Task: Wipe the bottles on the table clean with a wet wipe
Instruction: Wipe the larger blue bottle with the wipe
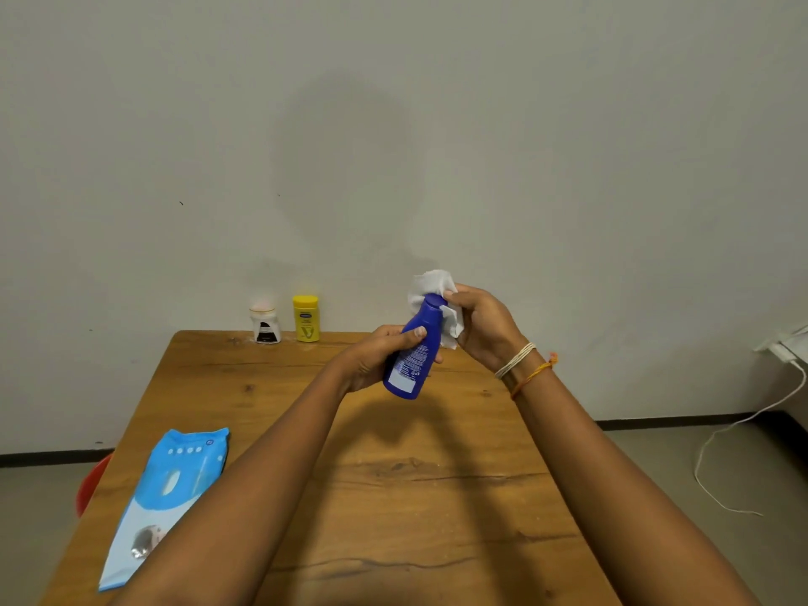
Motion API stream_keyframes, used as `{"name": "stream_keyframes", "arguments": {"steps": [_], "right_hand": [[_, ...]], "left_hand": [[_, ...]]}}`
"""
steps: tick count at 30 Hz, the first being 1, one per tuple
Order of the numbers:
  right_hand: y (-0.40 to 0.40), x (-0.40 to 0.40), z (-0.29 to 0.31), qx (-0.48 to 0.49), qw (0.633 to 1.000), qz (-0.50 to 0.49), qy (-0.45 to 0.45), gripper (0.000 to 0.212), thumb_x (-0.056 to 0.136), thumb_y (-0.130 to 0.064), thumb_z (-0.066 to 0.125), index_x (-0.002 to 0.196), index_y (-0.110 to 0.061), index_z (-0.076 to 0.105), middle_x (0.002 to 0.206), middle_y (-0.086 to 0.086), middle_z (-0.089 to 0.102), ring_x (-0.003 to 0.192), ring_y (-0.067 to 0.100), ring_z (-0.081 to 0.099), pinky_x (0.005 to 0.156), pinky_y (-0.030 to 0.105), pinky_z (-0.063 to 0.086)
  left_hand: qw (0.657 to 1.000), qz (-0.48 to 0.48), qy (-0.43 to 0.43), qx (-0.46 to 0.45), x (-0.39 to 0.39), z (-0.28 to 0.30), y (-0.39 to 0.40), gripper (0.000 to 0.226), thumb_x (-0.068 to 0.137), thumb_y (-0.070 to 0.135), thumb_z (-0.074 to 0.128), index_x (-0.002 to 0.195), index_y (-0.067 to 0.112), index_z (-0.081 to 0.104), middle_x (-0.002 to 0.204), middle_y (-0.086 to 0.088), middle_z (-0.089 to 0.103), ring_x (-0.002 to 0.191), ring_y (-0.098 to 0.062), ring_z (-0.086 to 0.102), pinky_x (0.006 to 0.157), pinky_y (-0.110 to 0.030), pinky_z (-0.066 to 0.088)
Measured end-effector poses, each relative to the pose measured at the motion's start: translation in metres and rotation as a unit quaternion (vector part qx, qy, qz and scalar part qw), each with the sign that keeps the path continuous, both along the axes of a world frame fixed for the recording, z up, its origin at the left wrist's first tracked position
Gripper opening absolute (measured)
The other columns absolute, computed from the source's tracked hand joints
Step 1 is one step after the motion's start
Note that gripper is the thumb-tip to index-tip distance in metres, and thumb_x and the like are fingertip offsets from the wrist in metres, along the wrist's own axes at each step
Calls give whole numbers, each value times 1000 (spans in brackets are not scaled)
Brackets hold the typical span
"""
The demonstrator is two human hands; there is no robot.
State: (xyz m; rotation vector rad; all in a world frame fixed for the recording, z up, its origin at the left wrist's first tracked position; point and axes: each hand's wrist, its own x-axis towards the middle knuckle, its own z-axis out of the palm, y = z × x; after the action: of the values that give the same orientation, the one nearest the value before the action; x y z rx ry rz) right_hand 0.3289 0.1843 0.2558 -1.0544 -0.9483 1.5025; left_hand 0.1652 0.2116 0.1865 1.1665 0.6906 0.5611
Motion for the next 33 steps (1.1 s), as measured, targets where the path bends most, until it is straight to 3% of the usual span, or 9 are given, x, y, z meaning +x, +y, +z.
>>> {"name": "stream_keyframes", "arguments": {"steps": [3,6,9,12,18,22,27,30,33], "right_hand": [[5,2,-2,-32,996,26,82,28,96,-16,41,114,1,55,101,15,64,92,26,62,73,33,57],[7,-9,-12,-15,996,-37,77,26,98,-18,41,113,-3,55,99,14,63,88,25,62,71,33,56],[3,-28,-29,62,985,-147,-69,21,98,-14,44,108,-11,63,95,11,66,85,25,64,69,34,53],[-8,-44,-45,101,955,-223,-168,33,97,-9,44,126,-14,58,115,2,65,102,18,64,84,28,55],[-43,-56,-72,267,861,-215,-377,48,89,8,48,133,-11,52,136,6,53,122,12,52,100,20,45],[-47,-47,-65,215,899,-213,-316,39,84,12,48,112,-7,68,116,-1,64,112,14,61,94,18,49],[-22,-38,-34,171,913,-304,-211,37,92,6,43,118,-10,65,118,5,65,109,16,61,92,21,51],[-17,-50,-32,195,925,-245,-216,40,93,4,44,125,-13,60,128,3,60,115,14,58,91,18,50],[-30,-64,-50,224,908,-216,-279,48,90,8,46,134,-12,51,141,2,49,127,8,48,97,10,41]], "left_hand": [[999,-2,-47,-22,3,-1,-1,69,63,58,77,108,9,59,95,-10,71,82,-24,68,73,-34,58],[996,58,-68,-1,7,-2,-3,53,77,55,64,104,9,61,91,-11,71,75,-24,68,69,-34,58],[991,117,-61,16,14,-2,-4,39,90,44,50,101,9,60,87,-10,71,69,-21,68,65,-32,58],[979,194,-60,29,20,-3,-2,30,95,37,48,101,7,50,84,-9,65,68,-20,64,60,-30,56],[963,250,-67,75,16,-1,6,21,98,37,45,97,18,54,88,-4,63,76,-16,61,71,-30,52],[958,270,-73,66,14,1,5,45,86,54,55,107,14,57,85,-8,59,73,-18,58,67,-32,51],[971,213,-74,84,19,6,0,15,88,48,57,88,36,67,79,-16,56,62,-24,55,52,-30,49],[971,214,-100,37,28,7,1,30,91,46,51,104,23,66,85,-10,65,72,-21,62,61,-32,53],[968,218,-116,-48,31,9,9,44,95,46,46,117,10,61,91,-9,65,81,-17,64,74,-30,53]]}}
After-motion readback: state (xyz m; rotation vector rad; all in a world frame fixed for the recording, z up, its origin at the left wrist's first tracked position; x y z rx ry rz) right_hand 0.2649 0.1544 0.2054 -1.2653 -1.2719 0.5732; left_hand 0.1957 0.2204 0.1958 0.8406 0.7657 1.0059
